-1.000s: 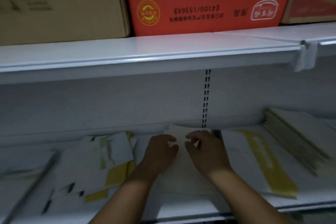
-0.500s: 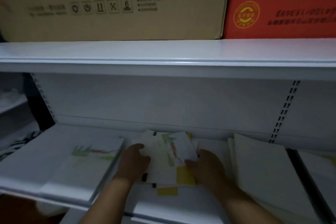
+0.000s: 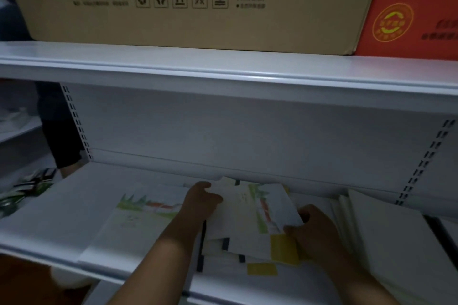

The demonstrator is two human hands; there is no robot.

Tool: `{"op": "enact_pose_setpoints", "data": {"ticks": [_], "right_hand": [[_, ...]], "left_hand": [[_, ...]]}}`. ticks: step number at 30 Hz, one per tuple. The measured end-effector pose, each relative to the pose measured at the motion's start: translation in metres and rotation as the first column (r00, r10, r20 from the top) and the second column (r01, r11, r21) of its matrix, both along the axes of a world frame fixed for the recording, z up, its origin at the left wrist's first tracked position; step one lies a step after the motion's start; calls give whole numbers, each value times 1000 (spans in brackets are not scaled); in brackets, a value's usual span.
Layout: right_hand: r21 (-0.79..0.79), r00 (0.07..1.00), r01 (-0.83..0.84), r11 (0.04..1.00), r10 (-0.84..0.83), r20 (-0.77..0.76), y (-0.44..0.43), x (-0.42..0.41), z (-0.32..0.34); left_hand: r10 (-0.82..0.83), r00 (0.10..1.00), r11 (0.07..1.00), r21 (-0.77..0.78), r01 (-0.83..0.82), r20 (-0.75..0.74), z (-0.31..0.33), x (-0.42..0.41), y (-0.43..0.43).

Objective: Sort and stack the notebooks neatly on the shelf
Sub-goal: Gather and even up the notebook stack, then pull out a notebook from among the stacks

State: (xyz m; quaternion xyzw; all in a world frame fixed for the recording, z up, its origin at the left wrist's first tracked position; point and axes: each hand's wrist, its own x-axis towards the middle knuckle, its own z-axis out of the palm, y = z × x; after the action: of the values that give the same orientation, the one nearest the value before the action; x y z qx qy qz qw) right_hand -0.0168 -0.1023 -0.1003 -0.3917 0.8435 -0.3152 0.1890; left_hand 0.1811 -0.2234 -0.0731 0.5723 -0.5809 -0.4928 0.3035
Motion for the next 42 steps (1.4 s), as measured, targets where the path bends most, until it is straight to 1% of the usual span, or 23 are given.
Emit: {"op": "enact_pose_setpoints", "data": {"ticks": [4, 6, 9, 11, 15, 17, 19, 20, 22, 23, 24, 26, 27, 28, 30, 31, 32, 34, 36, 37, 39, 40, 42], "right_hand": [[-45, 992, 16, 999, -10, 130, 4, -3, -2], [-74, 984, 37, 997, -24, 176, 6, -4, -4], [-114, 965, 88, 990, -56, 255, 9, -1, -8], [-153, 950, 113, 982, -62, 307, 11, 2, -5], [-285, 940, 187, 940, -87, 330, 5, 15, 8], [-374, 906, 198, 906, -23, 423, -5, 38, 20], [-388, 803, 122, 913, 139, 579, -18, 72, 31], [-374, 752, 29, 927, 227, 619, -24, 92, 37], [-353, 729, -168, 920, 357, 584, -40, 126, 39], [-344, 743, -221, 913, 386, 547, -49, 141, 38], [-330, 770, -262, 907, 402, 495, -57, 151, 35], [-278, 801, -370, 886, 456, 387, -70, 169, 31], [-246, 800, -428, 870, 491, 345, -74, 177, 29], [-209, 795, -486, 849, 529, 298, -77, 184, 26], [-106, 802, -552, 827, 561, 204, -81, 196, 19], [-55, 812, -561, 826, 562, 158, -81, 199, 16], [-9, 818, -566, 824, 563, 116, -81, 200, 15], [62, 830, -558, 828, 557, 23, -75, 193, 19], [63, 862, -499, 864, 502, -64, -62, 174, 26], [37, 893, -438, 898, 439, -102, -54, 159, 30], [-17, 942, -302, 953, 296, -158, -40, 121, 32], [-18, 957, -237, 971, 231, -175, -32, 102, 32], [70, 969, -118, 991, 131, -211, -20, 73, 23]], "left_hand": [[79, 990, 994, -65, -87, -118, 1, -1, -8], [105, 975, 992, -50, -117, -193, 5, 0, -10], [27, 924, 990, 139, 28, -382, 7, 6, -1], [-46, 911, 980, 160, 122, -409, 9, 11, 8], [60, 827, 995, 103, -3, -560, 8, 32, 12], [163, 774, 986, 125, -109, -612, 8, 49, 12], [235, 730, 972, 144, -186, -641, 8, 68, 13], [266, 715, 963, 154, -219, -647, 8, 79, 14], [323, 694, 943, 159, -291, -643, 5, 102, 16], [346, 701, 932, 141, -334, -624, 3, 114, 17], [370, 741, 917, 90, -389, -560, -1, 128, 17], [426, 859, 880, -93, -467, -284, -8, 154, 13], [455, 884, 863, -189, -468, -108, -12, 166, 11], [481, 874, 856, -254, -451, 68, -15, 177, 10], [466, 807, 879, -296, -374, 363, -24, 191, 7], [428, 776, 902, -277, -332, 463, -28, 194, 7], [400, 763, 916, -252, -312, 508, -31, 196, 8], [409, 735, 913, -252, -323, 540, -30, 195, 13], [457, 682, 886, -357, -295, 572, -23, 192, 17], [475, 701, 867, -418, -270, 533, -16, 187, 20], [429, 818, 850, -477, -223, 382, -2, 167, 27], [363, 878, 852, -493, -177, 312, 4, 152, 30], [178, 953, 859, -510, -30, 245, 8, 114, 35]]}}
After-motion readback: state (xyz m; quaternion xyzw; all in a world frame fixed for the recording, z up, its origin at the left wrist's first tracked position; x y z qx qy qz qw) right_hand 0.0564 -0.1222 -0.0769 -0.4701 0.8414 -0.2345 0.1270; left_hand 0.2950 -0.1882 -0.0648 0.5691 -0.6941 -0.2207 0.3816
